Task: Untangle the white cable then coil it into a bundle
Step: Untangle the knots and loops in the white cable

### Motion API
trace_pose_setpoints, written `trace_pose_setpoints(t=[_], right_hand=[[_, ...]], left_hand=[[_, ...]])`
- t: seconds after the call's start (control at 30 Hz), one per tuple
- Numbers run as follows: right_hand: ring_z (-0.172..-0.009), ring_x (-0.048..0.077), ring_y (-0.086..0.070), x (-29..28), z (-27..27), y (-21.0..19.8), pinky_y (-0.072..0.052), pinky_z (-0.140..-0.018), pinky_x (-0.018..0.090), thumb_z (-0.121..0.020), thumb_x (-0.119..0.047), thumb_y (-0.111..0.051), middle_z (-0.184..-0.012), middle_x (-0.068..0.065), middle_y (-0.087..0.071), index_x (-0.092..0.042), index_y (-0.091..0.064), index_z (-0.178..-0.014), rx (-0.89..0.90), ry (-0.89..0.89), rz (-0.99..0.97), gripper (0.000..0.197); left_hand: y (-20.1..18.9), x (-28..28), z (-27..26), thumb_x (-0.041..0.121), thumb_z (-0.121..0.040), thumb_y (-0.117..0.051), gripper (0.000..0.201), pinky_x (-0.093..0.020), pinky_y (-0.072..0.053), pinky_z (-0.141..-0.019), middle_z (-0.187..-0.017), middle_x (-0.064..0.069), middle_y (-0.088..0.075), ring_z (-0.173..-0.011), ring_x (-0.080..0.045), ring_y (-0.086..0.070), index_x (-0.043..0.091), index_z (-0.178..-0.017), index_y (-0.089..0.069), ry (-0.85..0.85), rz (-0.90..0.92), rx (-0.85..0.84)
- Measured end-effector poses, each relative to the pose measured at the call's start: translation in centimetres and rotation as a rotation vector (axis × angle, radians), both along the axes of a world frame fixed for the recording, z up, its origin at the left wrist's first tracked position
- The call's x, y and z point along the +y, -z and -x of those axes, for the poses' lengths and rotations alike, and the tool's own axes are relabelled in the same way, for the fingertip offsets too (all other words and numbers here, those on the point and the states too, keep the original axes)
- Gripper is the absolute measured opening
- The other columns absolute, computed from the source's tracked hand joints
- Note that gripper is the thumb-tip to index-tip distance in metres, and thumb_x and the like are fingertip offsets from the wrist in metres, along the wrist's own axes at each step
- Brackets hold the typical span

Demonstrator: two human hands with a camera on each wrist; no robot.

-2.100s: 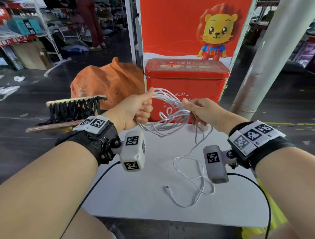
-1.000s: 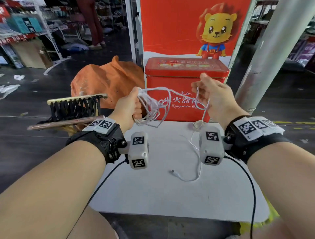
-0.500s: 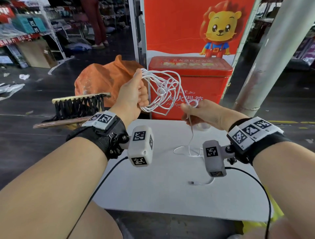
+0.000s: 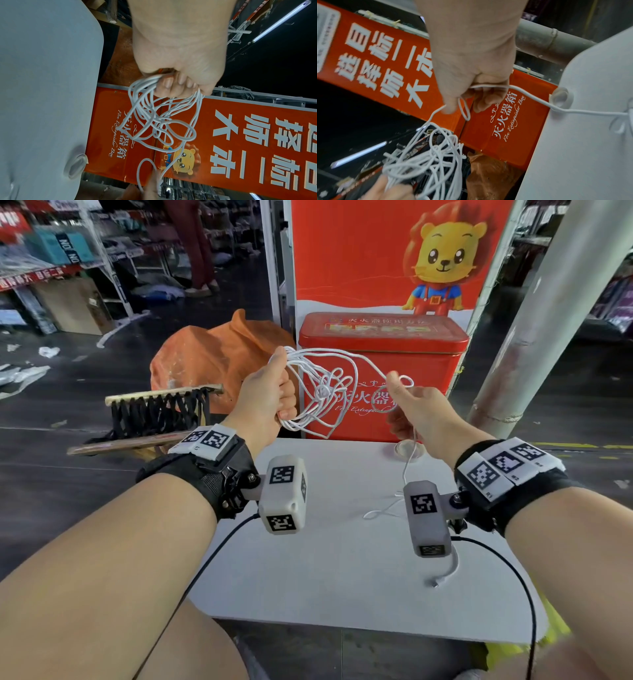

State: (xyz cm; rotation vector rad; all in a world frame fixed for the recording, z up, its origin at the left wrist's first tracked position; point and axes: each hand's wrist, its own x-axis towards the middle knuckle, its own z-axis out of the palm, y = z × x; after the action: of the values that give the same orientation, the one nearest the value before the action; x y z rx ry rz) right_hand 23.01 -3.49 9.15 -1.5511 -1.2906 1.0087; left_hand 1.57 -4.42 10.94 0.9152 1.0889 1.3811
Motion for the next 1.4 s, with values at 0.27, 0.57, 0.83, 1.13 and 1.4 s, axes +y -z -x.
trace_pose_setpoints(t=[0.27,0.57,0.83,1.13,1.4], right_hand=[[-0.067,0.026,-0.067,0.4,-0.9,0.7,-0.059,-0.056,0.037,-0.09,0.0,-0.05,-0.091,0.002,-0.052,-0.021,-0.036,-0.118,-0.236,0.114,-0.204,0.038],[-0.078,0.023,-0.048,1.0,-1.3,1.5,-0.037,-0.065,0.032,-0.099,-0.009,-0.037,-0.1,0.013,-0.056,-0.002,-0.044,-0.117,-0.821,0.007,-0.206,0.021],[-0.101,0.03,-0.049,1.5,-0.4,0.1,-0.047,-0.088,0.043,-0.097,-0.019,-0.043,-0.115,0.015,-0.051,-0.004,-0.059,-0.101,-0.765,0.057,-0.312,0.023],[-0.066,0.014,-0.057,2.3,-3.6,0.3,-0.044,-0.052,0.023,-0.093,-0.004,-0.033,-0.082,0.004,-0.053,-0.01,-0.052,-0.088,-0.168,0.392,-0.28,0.021],[-0.075,0.019,-0.054,1.9,-3.8,2.7,-0.041,-0.067,0.027,-0.097,-0.023,-0.048,-0.086,0.004,-0.061,-0.01,-0.063,-0.096,-0.507,0.001,-0.117,0.02]], left_hand=[[-0.1,-0.3,-0.4,0.044,-0.097,-0.046,0.051,-0.02,-0.02,-0.035,-0.043,0.006,-0.023,-0.035,-0.008,-0.019,0.021,-0.056,-0.027,0.045,-0.008,0.063],[-0.2,-0.3,-0.3,0.043,-0.097,-0.046,0.05,-0.02,-0.02,-0.035,-0.042,0.006,-0.024,-0.036,-0.008,-0.019,0.021,-0.056,-0.028,0.035,-0.027,0.118],[-0.2,-0.7,-0.4,0.045,-0.095,-0.048,0.045,-0.021,-0.017,-0.038,-0.048,0.005,-0.022,-0.04,-0.011,-0.017,0.021,-0.061,-0.03,0.357,-0.026,0.525],[2.9,0.5,2.3,0.037,-0.095,-0.052,0.028,-0.016,-0.014,-0.038,-0.047,0.008,-0.024,-0.037,-0.008,-0.018,0.019,-0.073,-0.05,0.107,0.203,0.543],[1.4,0.9,2.7,0.045,-0.097,-0.043,0.052,-0.017,-0.014,-0.03,-0.041,0.009,-0.021,-0.031,-0.004,-0.017,0.022,-0.054,-0.027,0.251,0.125,-0.073]])
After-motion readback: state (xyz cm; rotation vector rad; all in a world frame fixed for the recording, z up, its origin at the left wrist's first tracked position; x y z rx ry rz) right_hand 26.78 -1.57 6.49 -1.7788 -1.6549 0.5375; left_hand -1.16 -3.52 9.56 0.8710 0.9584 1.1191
